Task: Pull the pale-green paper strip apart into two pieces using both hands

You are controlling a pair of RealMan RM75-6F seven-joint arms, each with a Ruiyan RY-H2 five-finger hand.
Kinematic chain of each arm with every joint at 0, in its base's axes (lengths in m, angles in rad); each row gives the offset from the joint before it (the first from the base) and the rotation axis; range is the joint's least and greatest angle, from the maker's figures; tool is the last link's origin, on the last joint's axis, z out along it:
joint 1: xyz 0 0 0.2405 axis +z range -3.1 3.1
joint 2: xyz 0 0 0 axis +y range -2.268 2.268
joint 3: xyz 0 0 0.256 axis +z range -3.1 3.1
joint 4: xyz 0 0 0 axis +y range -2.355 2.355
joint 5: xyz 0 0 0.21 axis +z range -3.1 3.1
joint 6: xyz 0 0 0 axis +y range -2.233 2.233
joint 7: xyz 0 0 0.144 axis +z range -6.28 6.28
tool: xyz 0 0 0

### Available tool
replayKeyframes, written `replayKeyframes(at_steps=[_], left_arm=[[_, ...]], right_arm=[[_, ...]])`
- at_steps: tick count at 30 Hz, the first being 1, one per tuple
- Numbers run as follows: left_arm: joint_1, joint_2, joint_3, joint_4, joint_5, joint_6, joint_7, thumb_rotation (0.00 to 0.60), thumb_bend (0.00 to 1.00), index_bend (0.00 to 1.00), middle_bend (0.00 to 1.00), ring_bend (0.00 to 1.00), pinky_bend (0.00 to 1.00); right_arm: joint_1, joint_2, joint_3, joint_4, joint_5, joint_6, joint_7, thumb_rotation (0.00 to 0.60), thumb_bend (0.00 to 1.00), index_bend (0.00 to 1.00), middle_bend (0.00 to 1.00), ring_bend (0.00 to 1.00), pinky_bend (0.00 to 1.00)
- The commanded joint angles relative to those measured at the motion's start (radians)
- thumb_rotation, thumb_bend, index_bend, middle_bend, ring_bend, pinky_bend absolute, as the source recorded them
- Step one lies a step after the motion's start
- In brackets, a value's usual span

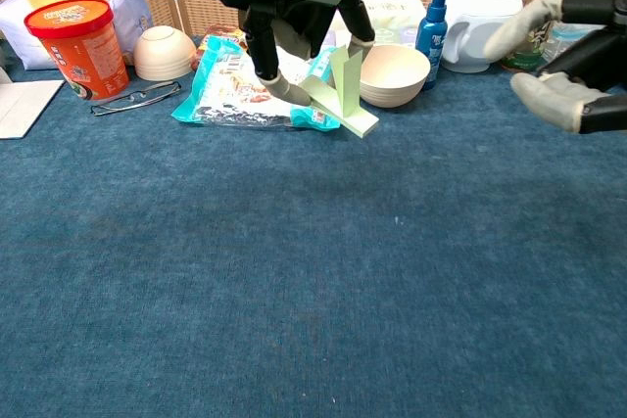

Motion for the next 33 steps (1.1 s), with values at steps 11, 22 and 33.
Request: replayKeyframes(at_steps=[11, 22, 33], left_arm=[[-0.032, -0.029, 0.014, 0.005, -0.045, -0.002, 0.035, 0.6, 0.39, 0.68, 1.0, 1.0, 1.0], [-0.057, -0.042, 0.019, 0.007, -0.077, -0.001, 0.051, 0.6, 0.38, 0.68, 1.0, 1.0, 1.0], [-0.083, -0.061, 0.02, 0.015, -0.096, 0.003, 0.061, 0.6, 0.38, 0.68, 1.0, 1.0, 1.0]], right_arm=[[0.054, -0.025, 0.025, -0.049, 0.057, -0.082, -0.085, 0.6, 0.47, 0.36, 1.0, 1.0, 1.0], [0.091, -0.016, 0.022, -0.088, 0.069, -0.135, -0.12, 0.6, 0.47, 0.32, 1.0, 1.0, 1.0], [0.112, -0.011, 0.017, -0.114, 0.079, -0.162, -0.15, 0.6, 0.47, 0.31, 1.0, 1.0, 1.0]])
